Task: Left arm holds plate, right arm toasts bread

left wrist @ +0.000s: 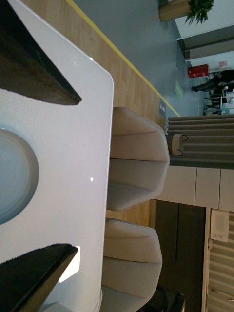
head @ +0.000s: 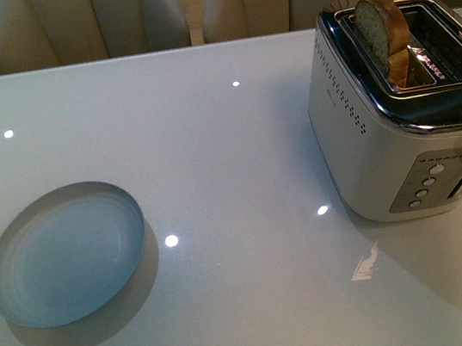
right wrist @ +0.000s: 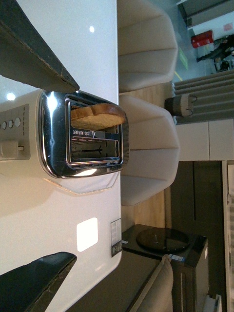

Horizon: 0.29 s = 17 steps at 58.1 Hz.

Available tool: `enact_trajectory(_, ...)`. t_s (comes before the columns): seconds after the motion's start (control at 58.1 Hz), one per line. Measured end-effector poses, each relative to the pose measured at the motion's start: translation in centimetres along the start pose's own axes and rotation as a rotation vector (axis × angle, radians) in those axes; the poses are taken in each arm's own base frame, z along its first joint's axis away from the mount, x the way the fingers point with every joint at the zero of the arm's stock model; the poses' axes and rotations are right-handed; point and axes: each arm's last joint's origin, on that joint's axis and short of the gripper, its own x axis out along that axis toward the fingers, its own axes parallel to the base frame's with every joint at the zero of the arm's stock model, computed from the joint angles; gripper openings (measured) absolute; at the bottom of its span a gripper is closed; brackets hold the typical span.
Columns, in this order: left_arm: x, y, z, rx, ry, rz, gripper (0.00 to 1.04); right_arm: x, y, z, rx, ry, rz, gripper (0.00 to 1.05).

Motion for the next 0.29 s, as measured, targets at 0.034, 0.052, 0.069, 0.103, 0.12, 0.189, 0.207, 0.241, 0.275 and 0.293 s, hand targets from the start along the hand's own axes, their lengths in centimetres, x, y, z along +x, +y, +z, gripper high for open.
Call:
enact_trajectory(0.034, 0.0, 0.0, 0.0, 0.0, 0.0, 0.0, 0.96, 0.0, 0.0, 0.0, 0.0, 0.0, 0.0, 0.96)
enact_trajectory(0.052, 0.0, 0.0, 0.0, 0.0, 0.0, 0.0, 0.99, 0.0, 0.0, 0.0, 0.0, 0.0, 0.0, 0.96)
enact_trajectory(0.069, 0.0, 0.0, 0.0, 0.002, 0.0, 0.0, 0.99, 0.0, 0.0, 0.0, 0.0, 0.0, 0.0, 0.96)
enact_trajectory(0.103, 0.0, 0.0, 0.0, 0.002, 0.0, 0.0, 0.98, 0.0, 0.0, 0.0, 0.0, 0.0, 0.0, 0.96)
enact_trajectory(0.12, 0.0, 0.0, 0.0, 0.002, 0.0, 0.0, 0.97, 0.0, 0.0, 0.0, 0.0, 0.0, 0.0, 0.96)
enact_trajectory(0.189, 0.0, 0.0, 0.0, 0.002, 0.0, 0.0, 0.98, 0.0, 0.0, 0.0, 0.0, 0.0, 0.0, 0.96)
enact_trajectory(0.207, 0.0, 0.0, 0.0, 0.002, 0.0, 0.0, 0.98, 0.0, 0.0, 0.0, 0.0, 0.0, 0.0, 0.96)
enact_trajectory(0.241, 0.0, 0.0, 0.0, 0.002, 0.0, 0.0, 0.98, 0.0, 0.0, 0.0, 0.0, 0.0, 0.0, 0.96)
enact_trajectory(0.275, 0.0, 0.0, 0.0, 0.002, 0.0, 0.0, 0.98, 0.0, 0.0, 0.0, 0.0, 0.0, 0.0, 0.96)
enact_trajectory(0.293, 0.0, 0.0, 0.0, 0.002, 0.0, 0.0, 0.98, 0.0, 0.0, 0.0, 0.0, 0.0, 0.0, 0.96)
